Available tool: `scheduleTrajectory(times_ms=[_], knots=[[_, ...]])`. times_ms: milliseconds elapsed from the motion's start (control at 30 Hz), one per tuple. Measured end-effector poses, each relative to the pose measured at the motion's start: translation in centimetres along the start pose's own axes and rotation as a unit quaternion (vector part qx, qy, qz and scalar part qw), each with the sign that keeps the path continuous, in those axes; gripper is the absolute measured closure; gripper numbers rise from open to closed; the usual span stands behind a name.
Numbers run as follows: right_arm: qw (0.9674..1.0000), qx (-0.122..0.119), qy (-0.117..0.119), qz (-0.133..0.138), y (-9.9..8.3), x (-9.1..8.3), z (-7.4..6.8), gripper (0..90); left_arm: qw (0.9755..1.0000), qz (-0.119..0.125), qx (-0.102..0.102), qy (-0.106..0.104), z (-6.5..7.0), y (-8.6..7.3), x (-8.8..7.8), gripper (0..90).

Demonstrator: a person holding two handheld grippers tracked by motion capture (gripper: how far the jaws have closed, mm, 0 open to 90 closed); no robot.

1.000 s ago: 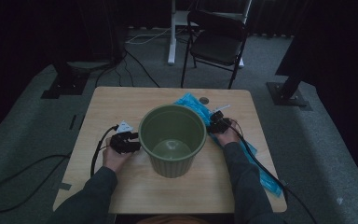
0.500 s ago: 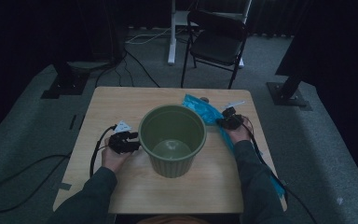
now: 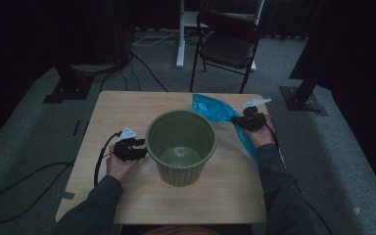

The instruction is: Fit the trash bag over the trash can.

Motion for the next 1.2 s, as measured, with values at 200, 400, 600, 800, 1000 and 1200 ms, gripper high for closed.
scheduleTrajectory(times_ms=[200, 400, 600, 800, 1000, 1200], knots=[[0.9996, -0.010, 0.009, 0.024, 1.7, -2.1, -0.7, 89.9, 1.0000, 0.002, -0.001, -0.002, 0.0, 0.0, -0.1, 48.7], [0.9978, -0.008, 0.024, 0.061, 3.7, -4.7, -1.2, 89.9, 1.0000, 0.001, 0.000, -0.002, 0.0, 0.0, -0.1, 48.7], [0.9957, -0.015, 0.039, 0.083, 4.6, -6.7, -2.1, 89.9, 1.0000, 0.001, 0.000, -0.005, 0.1, 0.0, 0.0, 48.6], [0.9918, -0.032, 0.065, 0.105, 5.6, -9.1, -3.7, 89.9, 1.0000, 0.000, 0.002, -0.007, 0.2, 0.0, 0.0, 48.5], [0.9873, -0.061, 0.088, 0.118, 6.3, -10.8, -5.6, 89.9, 1.0000, 0.001, 0.002, -0.008, 0.2, 0.0, -0.1, 48.4], [0.9823, -0.081, 0.117, 0.121, 6.4, -11.9, -7.1, 89.8, 0.9999, 0.003, 0.002, -0.010, 0.3, 0.0, -0.1, 48.4]])
Point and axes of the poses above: each handheld gripper's, and its own axes: x roughly forward along the jaws, y roughly out of its top, z roughly to its right, the point moved 9 cm from there along x, roughly forward along the jaws, and after that the axes turned 1 degree about z, right-handed, at the moved point
